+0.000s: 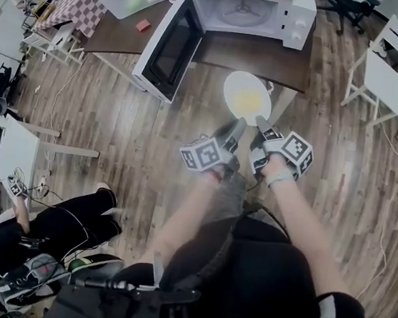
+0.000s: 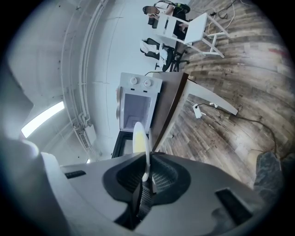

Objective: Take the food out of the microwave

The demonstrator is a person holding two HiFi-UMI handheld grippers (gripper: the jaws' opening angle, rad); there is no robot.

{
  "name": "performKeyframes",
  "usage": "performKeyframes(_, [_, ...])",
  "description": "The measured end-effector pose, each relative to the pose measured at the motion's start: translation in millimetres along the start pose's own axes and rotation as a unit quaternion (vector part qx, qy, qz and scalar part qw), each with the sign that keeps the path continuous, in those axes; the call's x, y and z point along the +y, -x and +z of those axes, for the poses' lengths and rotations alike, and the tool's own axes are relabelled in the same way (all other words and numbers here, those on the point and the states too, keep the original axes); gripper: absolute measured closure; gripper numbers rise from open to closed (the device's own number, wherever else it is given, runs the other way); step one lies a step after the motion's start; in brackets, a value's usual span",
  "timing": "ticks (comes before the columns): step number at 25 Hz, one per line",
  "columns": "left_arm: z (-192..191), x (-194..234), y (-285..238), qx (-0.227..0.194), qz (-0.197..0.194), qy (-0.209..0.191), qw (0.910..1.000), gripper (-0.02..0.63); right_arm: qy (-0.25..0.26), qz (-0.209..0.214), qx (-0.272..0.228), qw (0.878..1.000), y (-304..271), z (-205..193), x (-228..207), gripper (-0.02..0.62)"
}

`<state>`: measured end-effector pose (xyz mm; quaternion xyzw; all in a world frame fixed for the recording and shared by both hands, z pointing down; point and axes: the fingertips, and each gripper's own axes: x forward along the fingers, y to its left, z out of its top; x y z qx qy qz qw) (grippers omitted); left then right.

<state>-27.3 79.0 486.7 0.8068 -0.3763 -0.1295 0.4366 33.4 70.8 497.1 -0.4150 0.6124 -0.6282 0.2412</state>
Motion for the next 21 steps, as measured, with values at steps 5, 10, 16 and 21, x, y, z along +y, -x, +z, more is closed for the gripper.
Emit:
performKeyframes(5, [-11.0, -7.3, 6.9, 0.002, -0.006, 0.001, 1.0000, 0.541, -0.005, -0.001, -0.004, 1.000, 14.1, -4.8, -2.8, 0.565])
performKeyframes(10, [-23.2, -10.3, 14.1, 0.006, -0.001, 0.004, 1.0000, 0.541, -0.012, 0.000, -0.007, 1.000, 26.4, -8.6, -7.4, 0.565])
performKeyframes(16, [-32.2, -23.8, 26.0, 0.004, -0.008, 0.013, 0.9999, 0.541, -0.015, -0.002, -0.007, 1.000, 41.1, -18.6, -8.2, 0.565])
performKeyframes(21, [-42.7, -28.8, 35.2, 0.002, -0.006, 0.018, 0.9998, 0.541, -0.021, -0.002, -0.006, 1.000, 53.6, -25.3, -11.6, 0.565])
